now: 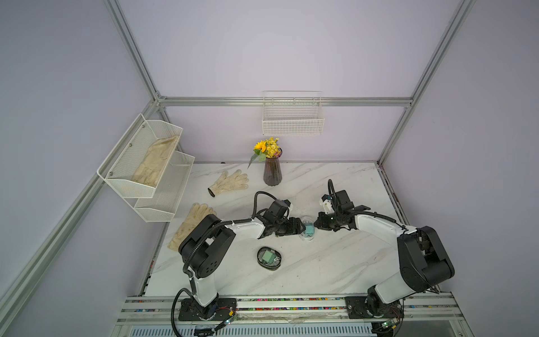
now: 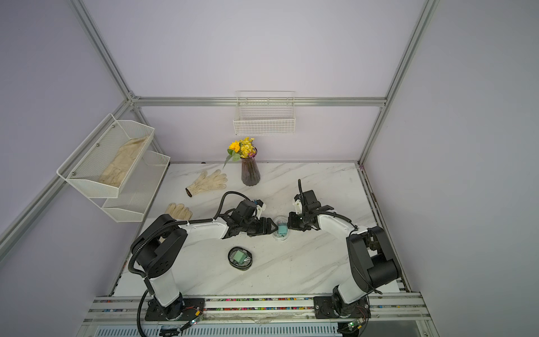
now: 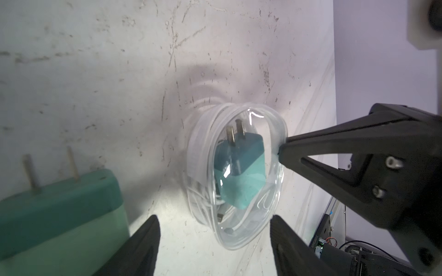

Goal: Pack away charging kits
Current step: Close the storage bag at the center of the board, then pick up the storage bag at the center of the board.

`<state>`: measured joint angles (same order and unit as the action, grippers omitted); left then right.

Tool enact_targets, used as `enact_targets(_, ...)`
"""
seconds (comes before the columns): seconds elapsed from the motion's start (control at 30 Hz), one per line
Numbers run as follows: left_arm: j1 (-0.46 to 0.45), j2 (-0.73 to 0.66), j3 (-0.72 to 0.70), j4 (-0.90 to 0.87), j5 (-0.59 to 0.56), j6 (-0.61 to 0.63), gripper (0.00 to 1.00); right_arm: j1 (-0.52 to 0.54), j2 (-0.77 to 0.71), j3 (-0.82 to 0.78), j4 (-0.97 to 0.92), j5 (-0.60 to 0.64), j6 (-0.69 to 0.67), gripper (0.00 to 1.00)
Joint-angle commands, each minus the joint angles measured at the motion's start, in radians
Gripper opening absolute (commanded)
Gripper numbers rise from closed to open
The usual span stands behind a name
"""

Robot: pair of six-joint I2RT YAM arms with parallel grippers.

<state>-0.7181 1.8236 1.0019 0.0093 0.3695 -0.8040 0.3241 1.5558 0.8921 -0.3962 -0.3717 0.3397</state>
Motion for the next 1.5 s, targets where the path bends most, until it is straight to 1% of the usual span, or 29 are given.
enact_targets(0.0, -0.004, 0.015, 0.085, 0.028, -0.008, -0.033, 0.73, -0.002, 0.009, -0.003, -0.023, -0.002, -0.039, 0.0)
enact_targets(0.17, -0.019, 0.058, 0.117, 0.025, -0.013, -0.047, 0.74, -0.004, 0.027, -0.025, -0.021, 0.018, -0.032, 0.0)
enact_targets(0.37, -0.026, 0.107, 0.134, 0.067, 0.016, -0.069, 0.74, -0.008, 0.022, -0.035, -0.036, 0.049, -0.019, 0.0)
enact_targets(0.53, -0.027, 0.129, 0.151, 0.052, 0.028, -0.074, 0.74, -0.007, 0.039, -0.033, -0.037, 0.077, -0.036, 0.0)
enact_targets(0.7, -0.03, 0.158, 0.158, 0.075, 0.055, -0.104, 0.74, -0.008, 0.053, -0.037, -0.019, 0.082, -0.027, 0.0)
enact_targets(1.03, -0.038, 0.216, 0.191, 0.073, 0.097, -0.141, 0.73, -0.008, 0.01, -0.055, 0.037, 0.05, -0.005, 0.0)
enact_targets(1.3, -0.037, 0.23, 0.19, 0.053, 0.094, -0.157, 0.66, -0.005, -0.02, -0.044, 0.054, 0.017, 0.004, 0.0)
enact_targets(1.47, -0.036, 0.239, 0.186, 0.073, 0.108, -0.168, 0.56, -0.002, -0.016, -0.053, 0.062, 0.01, 0.006, 0.0)
